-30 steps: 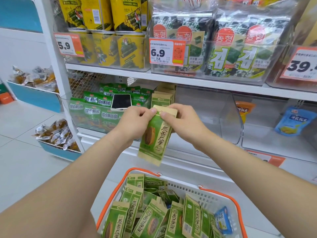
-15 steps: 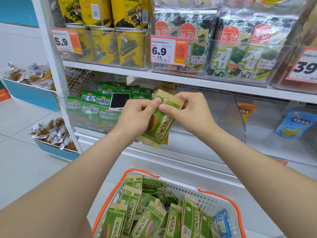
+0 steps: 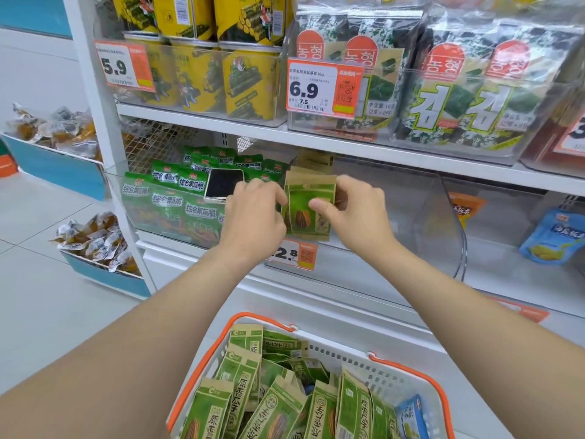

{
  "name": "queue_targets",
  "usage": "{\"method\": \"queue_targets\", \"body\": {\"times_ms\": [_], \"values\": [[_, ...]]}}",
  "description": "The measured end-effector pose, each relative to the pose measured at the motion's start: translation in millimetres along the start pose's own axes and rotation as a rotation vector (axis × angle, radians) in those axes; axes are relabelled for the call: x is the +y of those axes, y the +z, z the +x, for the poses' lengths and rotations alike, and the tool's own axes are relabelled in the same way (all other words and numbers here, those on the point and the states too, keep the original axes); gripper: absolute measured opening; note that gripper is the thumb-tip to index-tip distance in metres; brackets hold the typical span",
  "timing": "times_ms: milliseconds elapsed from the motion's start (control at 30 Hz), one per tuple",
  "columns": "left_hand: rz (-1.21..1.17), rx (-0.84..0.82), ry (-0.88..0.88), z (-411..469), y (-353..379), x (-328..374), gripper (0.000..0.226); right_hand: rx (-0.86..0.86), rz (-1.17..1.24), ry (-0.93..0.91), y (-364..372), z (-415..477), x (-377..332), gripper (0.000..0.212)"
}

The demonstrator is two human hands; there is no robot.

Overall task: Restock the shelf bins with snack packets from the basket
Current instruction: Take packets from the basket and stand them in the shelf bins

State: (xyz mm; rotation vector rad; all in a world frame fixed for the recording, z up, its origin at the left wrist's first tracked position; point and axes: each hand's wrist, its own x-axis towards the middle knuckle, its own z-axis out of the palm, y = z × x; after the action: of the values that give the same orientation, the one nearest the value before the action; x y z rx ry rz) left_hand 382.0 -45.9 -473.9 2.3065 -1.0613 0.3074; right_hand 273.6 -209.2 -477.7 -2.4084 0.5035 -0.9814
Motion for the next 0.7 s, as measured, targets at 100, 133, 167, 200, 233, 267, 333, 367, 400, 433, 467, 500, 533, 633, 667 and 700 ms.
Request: {"method": "queue_targets", "body": {"times_ms": [100, 133, 167, 200, 233, 267, 333, 367, 400, 433, 467, 500, 533, 633, 667, 700], "values": [[0.087, -0.049, 0.016, 0.6, 5.5, -4.7, 0.040, -0.057, -0.009, 0.050, 15.3, 5.4, 7.8, 0.019], [0.091, -0.058, 0.026, 1.3, 7.7, -6.0, 0.046, -0.055, -0.006, 0.075, 18.6, 9.0, 9.1, 0.016], [0.099, -0.069, 0.041, 2.0, 9.4, -7.0, 0.051, -0.049, 0.004, 0.105, 21.4, 12.5, 9.5, 0.013], [0.110, -0.080, 0.058, 2.9, 10.5, -7.5, 0.056, -0.037, 0.013, 0.134, 24.5, 15.9, 10.8, 0.014], [0.121, -0.087, 0.070, 4.0, 11.6, -7.6, 0.060, -0.027, 0.018, 0.152, 27.6, 18.5, 12.4, 0.016], [0.130, -0.097, 0.076, 5.2, 12.9, -7.7, 0.063, -0.022, 0.019, 0.162, 31.1, 20.4, 14.2, 0.017], [0.154, -0.121, 0.081, 7.4, 16.5, -9.3, 0.067, -0.029, 0.031, 0.175, 38.1, 21.6, 16.5, 0.016], [0.177, -0.135, 0.083, 8.2, 18.1, -10.5, 0.067, -0.037, 0.037, 0.182, 41.6, 21.5, 17.7, 0.016], [0.205, -0.143, 0.090, 8.9, 19.7, -11.6, 0.065, -0.043, 0.039, 0.183, 44.9, 21.7, 19.4, 0.015], [0.237, -0.148, 0.100, 9.3, 20.9, -12.1, 0.062, -0.049, 0.039, 0.181, 47.5, 21.6, 20.1, 0.015], [0.266, -0.151, 0.113, 9.3, 22.0, -12.0, 0.060, -0.055, 0.038, 0.181, 49.6, 22.0, 21.0, 0.017], [0.290, -0.156, 0.123, 9.0, 22.7, -11.2, 0.059, -0.060, 0.040, 0.183, 50.5, 22.2, 20.7, 0.018], [0.312, -0.163, 0.131, 8.7, 23.1, -9.9, 0.058, -0.063, 0.039, 0.187, 50.8, 22.8, 20.9, 0.019], [0.359, -0.159, 0.141, 9.5, 23.9, -6.2, 0.053, -0.067, 0.019, 0.211, 50.3, 22.6, 21.6, 0.021], [0.362, -0.150, 0.140, 10.1, 23.5, -5.3, 0.050, -0.065, 0.009, 0.222, 49.8, 22.4, 21.7, 0.024], [0.359, -0.143, 0.139, 10.8, 23.1, -4.6, 0.048, -0.068, 0.002, 0.236, 49.4, 22.1, 21.4, 0.026]]}}
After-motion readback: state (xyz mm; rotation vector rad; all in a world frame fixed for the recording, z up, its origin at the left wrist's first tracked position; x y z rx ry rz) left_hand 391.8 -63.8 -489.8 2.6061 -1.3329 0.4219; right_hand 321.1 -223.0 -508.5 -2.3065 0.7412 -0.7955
